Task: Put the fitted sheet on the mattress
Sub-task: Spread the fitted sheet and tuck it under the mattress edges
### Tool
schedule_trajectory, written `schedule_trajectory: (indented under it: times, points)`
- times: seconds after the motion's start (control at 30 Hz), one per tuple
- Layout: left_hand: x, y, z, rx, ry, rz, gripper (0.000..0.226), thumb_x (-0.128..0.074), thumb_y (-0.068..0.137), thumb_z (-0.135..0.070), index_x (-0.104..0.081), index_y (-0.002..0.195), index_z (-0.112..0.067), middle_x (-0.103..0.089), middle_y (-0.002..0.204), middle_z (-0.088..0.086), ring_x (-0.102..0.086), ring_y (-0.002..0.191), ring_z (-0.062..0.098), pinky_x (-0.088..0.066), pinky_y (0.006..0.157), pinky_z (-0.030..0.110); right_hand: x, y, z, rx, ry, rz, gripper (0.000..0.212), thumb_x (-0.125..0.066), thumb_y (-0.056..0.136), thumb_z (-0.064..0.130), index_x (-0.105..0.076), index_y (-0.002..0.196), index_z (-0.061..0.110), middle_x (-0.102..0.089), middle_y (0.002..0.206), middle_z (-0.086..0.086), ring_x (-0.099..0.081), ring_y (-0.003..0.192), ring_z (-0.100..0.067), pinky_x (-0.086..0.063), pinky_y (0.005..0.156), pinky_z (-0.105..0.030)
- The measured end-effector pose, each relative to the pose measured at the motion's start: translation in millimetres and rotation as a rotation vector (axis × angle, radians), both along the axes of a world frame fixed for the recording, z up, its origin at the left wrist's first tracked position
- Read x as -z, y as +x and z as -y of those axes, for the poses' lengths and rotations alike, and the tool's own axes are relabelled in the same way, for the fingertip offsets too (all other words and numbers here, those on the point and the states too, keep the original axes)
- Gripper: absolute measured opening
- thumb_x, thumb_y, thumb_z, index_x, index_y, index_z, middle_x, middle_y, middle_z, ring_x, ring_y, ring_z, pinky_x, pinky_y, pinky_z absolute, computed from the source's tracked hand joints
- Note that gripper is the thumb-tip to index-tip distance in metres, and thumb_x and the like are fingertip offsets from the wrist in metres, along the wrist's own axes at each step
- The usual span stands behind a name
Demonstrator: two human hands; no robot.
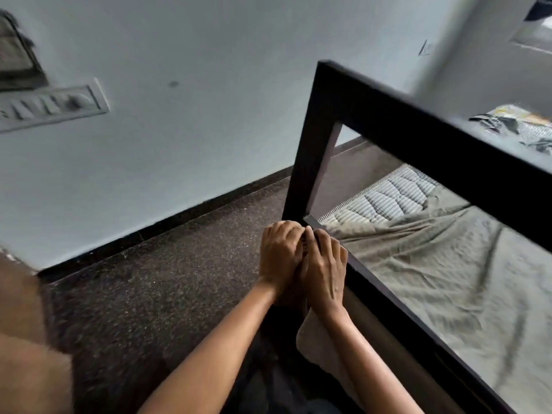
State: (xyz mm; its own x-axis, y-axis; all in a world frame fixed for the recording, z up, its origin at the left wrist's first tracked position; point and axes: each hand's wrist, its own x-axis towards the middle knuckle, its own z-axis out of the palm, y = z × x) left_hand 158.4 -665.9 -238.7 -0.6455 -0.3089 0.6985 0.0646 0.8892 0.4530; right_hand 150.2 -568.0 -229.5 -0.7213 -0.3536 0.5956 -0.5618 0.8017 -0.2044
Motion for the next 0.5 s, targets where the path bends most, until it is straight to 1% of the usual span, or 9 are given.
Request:
schedule_trajectory:
  times: [0.07,0.17,0.23,0.3,0.37,0.43,0.5]
  points:
    - [-40,9,7,-0.047,0.068,0.038,0.018,-0.050,0.087,-0.020,-0.066,0.088,-0.011,-0.066,0.090,0.002,-0.053,0.086,0.016,-0.037,0.078,0.029,-39,7,12,-0.010,-0.004,0.044,0.046,-0.046,0.083,0.023,-0.057,0.126,0.008,-0.060,0.116,-0.008,-0.048,0.102,-0.022,-0.033,0.086,-0.033]
    - [-98,11,19,-0.086,0.049,0.086,0.016,-0.053,0.087,-0.021,-0.066,0.087,-0.012,-0.066,0.088,0.002,-0.057,0.083,0.016,-0.038,0.077,0.027,-99,9,28,-0.040,-0.024,0.083,0.045,-0.046,0.084,0.019,-0.057,0.126,0.007,-0.060,0.115,-0.007,-0.048,0.101,-0.021,-0.034,0.085,-0.032]
    - [-136,11,26,-0.081,0.039,0.136,0.016,-0.053,0.088,-0.021,-0.066,0.090,-0.012,-0.067,0.089,0.001,-0.061,0.083,0.016,-0.039,0.078,0.026,-135,9,39,-0.060,-0.046,0.127,0.042,-0.051,0.085,0.017,-0.055,0.126,0.008,-0.059,0.114,-0.006,-0.050,0.099,-0.021,-0.035,0.085,-0.030]
    - [-168,10,37,-0.079,0.025,0.170,0.020,-0.052,0.089,-0.022,-0.067,0.097,-0.012,-0.068,0.094,0.002,-0.063,0.088,0.016,-0.043,0.081,0.027,-165,6,51,-0.077,-0.062,0.119,0.038,-0.053,0.089,0.014,-0.055,0.125,0.005,-0.060,0.113,-0.008,-0.053,0.101,-0.021,-0.037,0.085,-0.029]
    - [-200,1,54,-0.079,-0.001,0.225,0.024,-0.052,0.089,-0.022,-0.067,0.101,-0.009,-0.069,0.099,0.005,-0.064,0.093,0.018,-0.047,0.085,0.030,-196,-6,68,-0.114,-0.067,0.136,0.036,-0.054,0.090,0.009,-0.056,0.124,0.000,-0.061,0.114,-0.013,-0.056,0.104,-0.025,-0.043,0.087,-0.031]
    - [-222,-8,74,-0.085,-0.026,0.252,0.022,-0.055,0.088,-0.018,-0.068,0.102,-0.006,-0.069,0.100,0.007,-0.064,0.095,0.020,-0.049,0.087,0.032,-217,-17,90,-0.135,-0.063,0.196,0.035,-0.048,0.093,0.011,-0.056,0.125,-0.001,-0.062,0.115,-0.014,-0.058,0.105,-0.027,-0.047,0.088,-0.033]
    - [-243,-23,101,-0.063,-0.019,0.311,0.021,-0.055,0.089,-0.015,-0.067,0.103,-0.005,-0.069,0.101,0.009,-0.065,0.095,0.022,-0.050,0.088,0.034,-238,-34,114,-0.167,-0.093,0.297,0.040,-0.036,0.095,0.017,-0.056,0.125,0.001,-0.061,0.119,-0.013,-0.056,0.110,-0.025,-0.046,0.094,-0.035]
